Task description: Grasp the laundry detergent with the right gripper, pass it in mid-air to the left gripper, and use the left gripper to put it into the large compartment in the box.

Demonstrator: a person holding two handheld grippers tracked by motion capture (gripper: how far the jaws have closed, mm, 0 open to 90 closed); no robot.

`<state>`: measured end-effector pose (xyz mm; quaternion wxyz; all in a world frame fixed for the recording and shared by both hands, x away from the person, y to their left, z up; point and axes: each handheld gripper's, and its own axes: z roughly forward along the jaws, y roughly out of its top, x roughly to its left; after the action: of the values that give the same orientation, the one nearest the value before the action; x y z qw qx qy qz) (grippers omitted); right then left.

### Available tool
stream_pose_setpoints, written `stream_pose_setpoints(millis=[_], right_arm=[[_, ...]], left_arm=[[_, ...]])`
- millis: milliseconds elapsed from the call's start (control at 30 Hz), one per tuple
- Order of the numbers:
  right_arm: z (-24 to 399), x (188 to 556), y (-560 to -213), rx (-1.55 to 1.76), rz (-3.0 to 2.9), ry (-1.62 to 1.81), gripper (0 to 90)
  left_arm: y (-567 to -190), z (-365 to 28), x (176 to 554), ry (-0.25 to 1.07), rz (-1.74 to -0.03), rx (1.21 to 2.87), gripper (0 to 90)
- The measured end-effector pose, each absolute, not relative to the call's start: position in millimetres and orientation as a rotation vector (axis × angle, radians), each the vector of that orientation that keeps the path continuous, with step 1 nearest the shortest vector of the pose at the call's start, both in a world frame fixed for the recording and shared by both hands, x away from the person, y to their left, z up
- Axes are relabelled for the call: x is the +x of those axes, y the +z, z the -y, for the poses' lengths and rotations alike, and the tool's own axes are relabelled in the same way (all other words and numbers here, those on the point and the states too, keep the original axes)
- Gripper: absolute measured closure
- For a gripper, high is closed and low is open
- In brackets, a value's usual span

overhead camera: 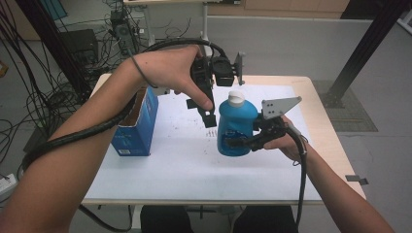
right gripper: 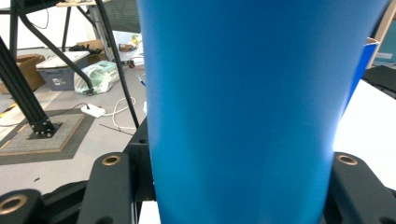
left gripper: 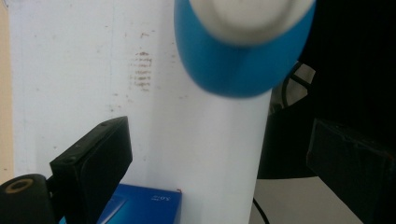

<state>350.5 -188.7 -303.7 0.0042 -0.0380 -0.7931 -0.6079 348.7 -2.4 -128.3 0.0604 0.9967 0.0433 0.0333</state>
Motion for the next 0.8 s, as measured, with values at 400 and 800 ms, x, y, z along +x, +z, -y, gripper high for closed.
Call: stream_pose_setpoints(millis=[400,800], right_arm=[[168.6,347.6,-300.2,-0.059,2.483,-1.879,43.5],[164.7,346.7,-297.8,-0.048,2.477,-1.882,43.4]], left_arm=[[-134.6,13.0,345.6,0.081,-0.095,3.025,7.5],[-136.2,17.0,343.4,0.066,-0.070,3.010,7.7]])
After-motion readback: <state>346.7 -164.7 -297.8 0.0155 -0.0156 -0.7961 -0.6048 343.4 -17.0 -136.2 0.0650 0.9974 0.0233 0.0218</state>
